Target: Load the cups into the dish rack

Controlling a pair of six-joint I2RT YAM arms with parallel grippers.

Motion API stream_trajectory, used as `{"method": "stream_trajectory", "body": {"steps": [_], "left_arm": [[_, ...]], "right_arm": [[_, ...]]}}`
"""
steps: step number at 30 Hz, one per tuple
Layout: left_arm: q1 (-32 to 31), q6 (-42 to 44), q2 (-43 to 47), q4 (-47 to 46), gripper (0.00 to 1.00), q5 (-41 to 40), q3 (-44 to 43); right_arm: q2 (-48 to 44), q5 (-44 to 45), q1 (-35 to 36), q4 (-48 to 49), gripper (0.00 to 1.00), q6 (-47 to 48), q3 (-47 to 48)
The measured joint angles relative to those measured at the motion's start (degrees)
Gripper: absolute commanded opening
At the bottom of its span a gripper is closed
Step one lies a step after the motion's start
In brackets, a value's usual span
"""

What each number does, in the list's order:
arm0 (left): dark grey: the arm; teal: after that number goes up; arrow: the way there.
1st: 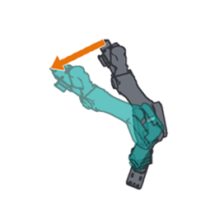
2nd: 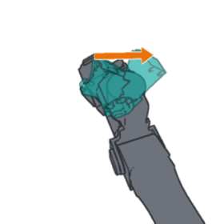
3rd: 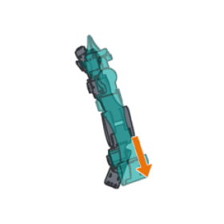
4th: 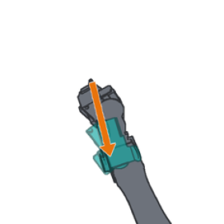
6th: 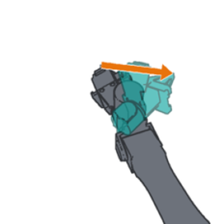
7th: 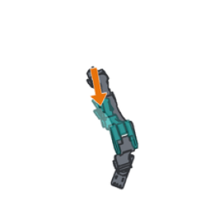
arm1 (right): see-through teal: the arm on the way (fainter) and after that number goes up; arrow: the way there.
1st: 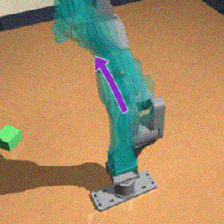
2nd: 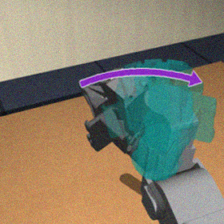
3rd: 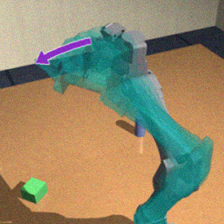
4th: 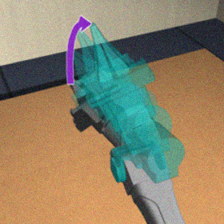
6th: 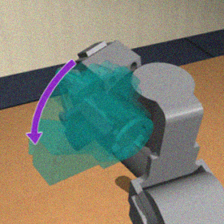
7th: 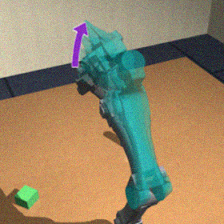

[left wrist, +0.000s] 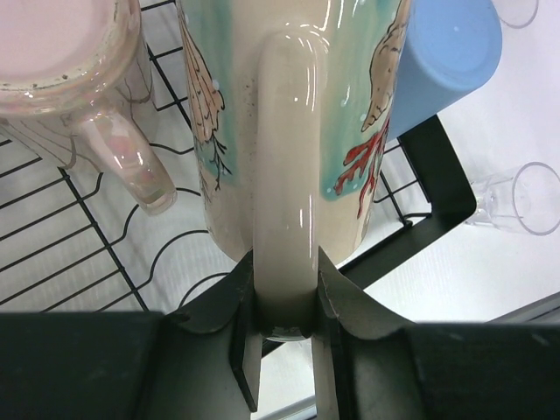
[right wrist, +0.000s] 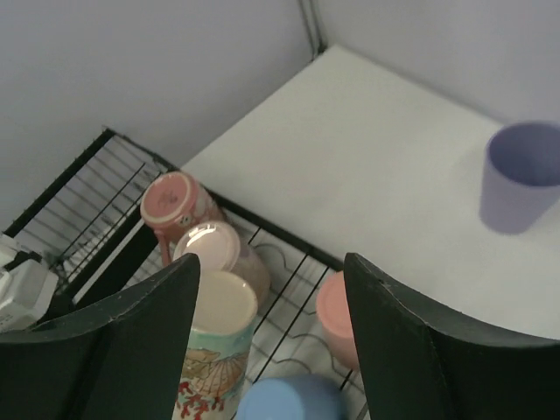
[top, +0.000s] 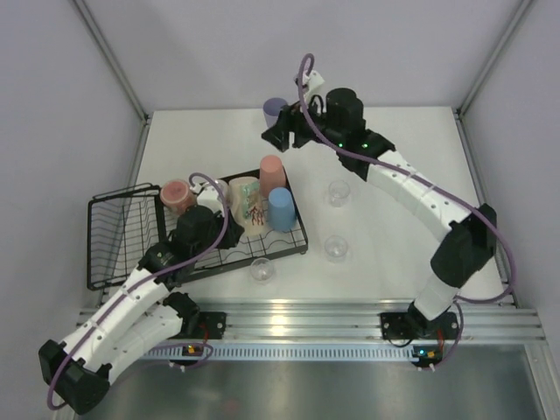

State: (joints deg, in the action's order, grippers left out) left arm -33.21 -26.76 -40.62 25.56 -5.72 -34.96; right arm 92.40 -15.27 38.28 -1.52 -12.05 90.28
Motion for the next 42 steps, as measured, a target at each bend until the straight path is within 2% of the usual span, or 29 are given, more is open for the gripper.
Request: {"method": "stream_trajectory", "body": {"steps": [2,3,6,12,18,21,24,27,36,42], "left_arm": [[-0.1,0.1,0.4,-0.2,0.0,-0.2,0.4],[-0.2,0.2,0.7,-0.3,0.0,-0.3,0.6],[-0.2,0.3,1.8,-0.8,0.0,-0.7,1.0],[-0.2,0.5,2.2,-2.8,0.0,-1.2,1.5],[-0.3,0.8,2.3,-2.9,0.0,-1.2,1.9],[-0.3,1.0,2.6,-2.9,0.0,-1.2,1.9],[-0.3,1.1,2.6,-3.1,0.0,-1.3,1.9],[-0.3,1.1,2.6,-3.1,0.0,-1.3,1.9],[-0.6,1.1,2.6,-3.7,0.0,-1.3,1.9],[-0.7,0.9,2.6,-4.6,0.0,-1.4,3.1]], "right_arm": [[4.8,-4.1,-0.7,-4.5,0.64,-2.6,2.9],[7.0,-5.9,-0.9,-7.0,0.58,-3.7,4.2],[13.3,-9.7,-1.3,-13.4,0.51,-5.8,9.3],[19.3,-15.4,-1.3,-18.9,0.51,-8.9,12.1],[22.5,-16.2,-1.3,-23.9,0.49,-9.6,17.1],[24.0,-16.1,-1.3,-25.1,0.44,-9.5,19.1],[25.2,-16.2,-1.3,-26.0,0.31,-9.0,19.5],[26.9,-16.1,-1.3,-27.0,0.23,-8.8,19.8],[29.5,-18.2,-0.5,-28.1,0.23,-6.2,22.0],[29.5,-20.0,1.5,-24.8,0.2,-3.4,21.3]]}}
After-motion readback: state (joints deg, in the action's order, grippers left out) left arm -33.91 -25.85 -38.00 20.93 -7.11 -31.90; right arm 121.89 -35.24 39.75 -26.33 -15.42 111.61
